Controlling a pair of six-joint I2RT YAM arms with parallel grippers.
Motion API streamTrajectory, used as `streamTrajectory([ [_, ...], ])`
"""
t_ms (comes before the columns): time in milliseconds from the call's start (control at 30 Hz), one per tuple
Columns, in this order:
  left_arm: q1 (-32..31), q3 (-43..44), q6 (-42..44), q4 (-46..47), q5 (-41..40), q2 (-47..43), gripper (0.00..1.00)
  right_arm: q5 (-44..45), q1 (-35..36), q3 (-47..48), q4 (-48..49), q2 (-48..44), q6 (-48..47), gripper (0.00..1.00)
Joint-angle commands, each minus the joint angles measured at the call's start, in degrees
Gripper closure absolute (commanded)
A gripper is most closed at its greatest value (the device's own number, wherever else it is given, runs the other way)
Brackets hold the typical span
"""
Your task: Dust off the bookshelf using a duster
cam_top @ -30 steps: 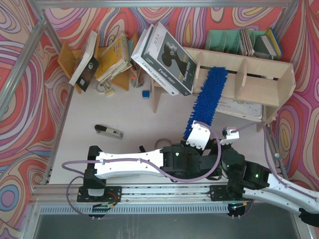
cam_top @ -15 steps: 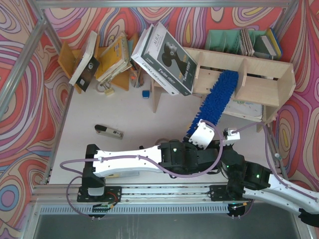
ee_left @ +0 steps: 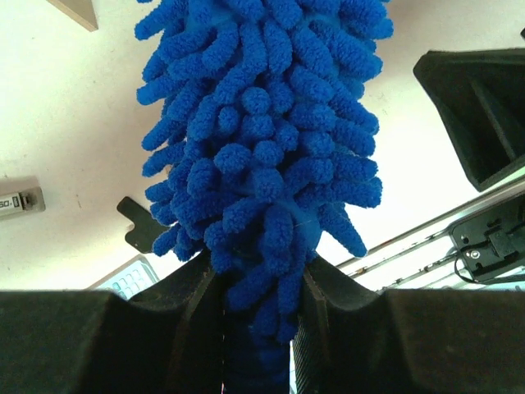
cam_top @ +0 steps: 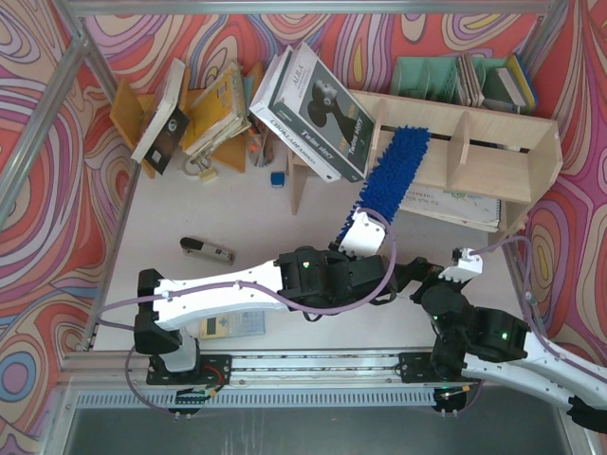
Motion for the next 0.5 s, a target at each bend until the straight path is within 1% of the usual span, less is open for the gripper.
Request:
streamTrajectory([
  [0,0.1,1.4,3.1,3.2,1.6,1.7,1.00,5.3,0.0,2.8,-4.5,-0.4,1.9,0.02],
  [133,0.2,4.1,5.5,5.4,4.1,4.3,1.00,4.7,0.0,2.2,-1.9,-0.7,-2.3,0.02],
  [233,0.1,7.4,6.9,5.4,5.8,6.3,1.00,2.9,0.0,0.7,3.0,-0.6,-6.6,0.02],
  [300,0.0,8.5,7.5,5.5,6.6,7.0,1.00,2.6,0.0,0.5,3.7,-0.4,-7.0,0.01],
  [400,-0.1,8.2,7.7,6.1,6.7,6.4,1.00,1.5,0.0,0.2,4.8,-0.6,-8.1,0.01],
  [467,-0.1,6.3,7.1,6.6,5.2,4.9,1.00,0.9,0.0,0.0,5.2,-0.8,-8.3,0.01],
])
